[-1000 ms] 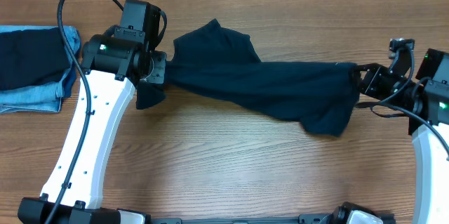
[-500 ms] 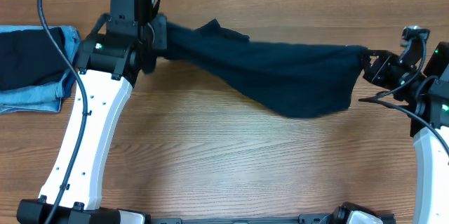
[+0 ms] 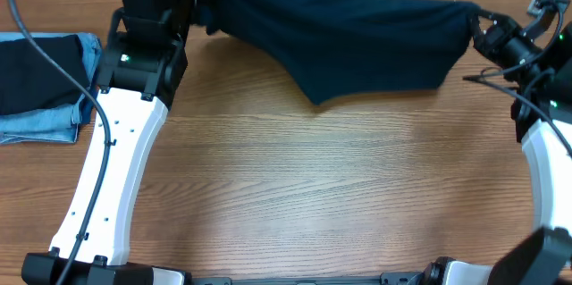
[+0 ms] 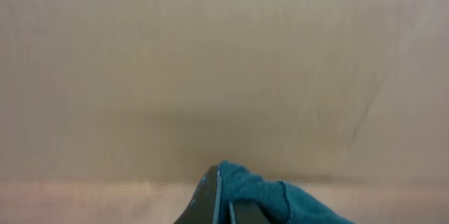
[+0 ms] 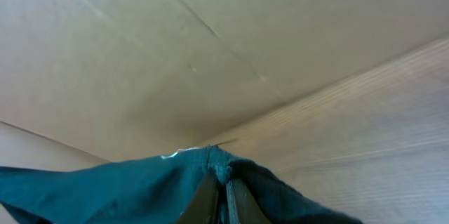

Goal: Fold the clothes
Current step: 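Lift the shirt with both grippers and lay it flat across the table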

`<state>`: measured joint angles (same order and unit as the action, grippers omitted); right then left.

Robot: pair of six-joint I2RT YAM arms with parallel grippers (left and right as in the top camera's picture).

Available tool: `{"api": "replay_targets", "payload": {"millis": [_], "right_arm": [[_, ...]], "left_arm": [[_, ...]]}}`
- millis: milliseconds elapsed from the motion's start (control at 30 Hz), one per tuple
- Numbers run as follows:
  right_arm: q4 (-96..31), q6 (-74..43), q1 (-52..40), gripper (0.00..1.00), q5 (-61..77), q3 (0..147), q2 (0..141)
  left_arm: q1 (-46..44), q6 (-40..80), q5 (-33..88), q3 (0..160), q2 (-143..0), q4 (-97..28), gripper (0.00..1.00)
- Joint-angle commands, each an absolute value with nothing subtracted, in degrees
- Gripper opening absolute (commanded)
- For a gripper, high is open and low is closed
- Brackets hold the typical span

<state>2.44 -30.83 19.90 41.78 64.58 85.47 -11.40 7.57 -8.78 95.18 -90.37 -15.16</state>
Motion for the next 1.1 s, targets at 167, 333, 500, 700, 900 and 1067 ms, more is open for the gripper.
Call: {"api": "replay_targets", "payload": {"millis": [167,333,500,700,900,1067], "right_arm": [[4.9,-35.6,20.3,0.04,46.3,73.4,90.1],[-10.0,-29.0,20.4,0.04,46.8,73.4,90.1],[-28.5,-17.5,20.4,0.04,43.1,73.4,90.1],[-45.6,-10.5,20.4,0.04,37.2,73.4,90.1],[-55.4,-8.7,20.4,0.04,29.9,73.4,90.1],[-61.0,-8.7,20.4,0.04,27.0,73.4,90.1]], "left_arm": [[-3.9,14.7,2.1,101.8,-95.3,-14.4,0.04],[-3.0,11.3,5.3,101.8,-95.7,-31.3,0.04],[-3.0,7.7,9.3,101.8,-95.7,-48.6,0.04],[-3.1,7.7,10.2,101.8,-95.7,-65.1,0.06],[-3.1,7.7,10.2,101.8,-95.7,-76.6,0.07],[-3.1,7.9,10.2,101.8,-95.7,-83.5,0.06]]}}
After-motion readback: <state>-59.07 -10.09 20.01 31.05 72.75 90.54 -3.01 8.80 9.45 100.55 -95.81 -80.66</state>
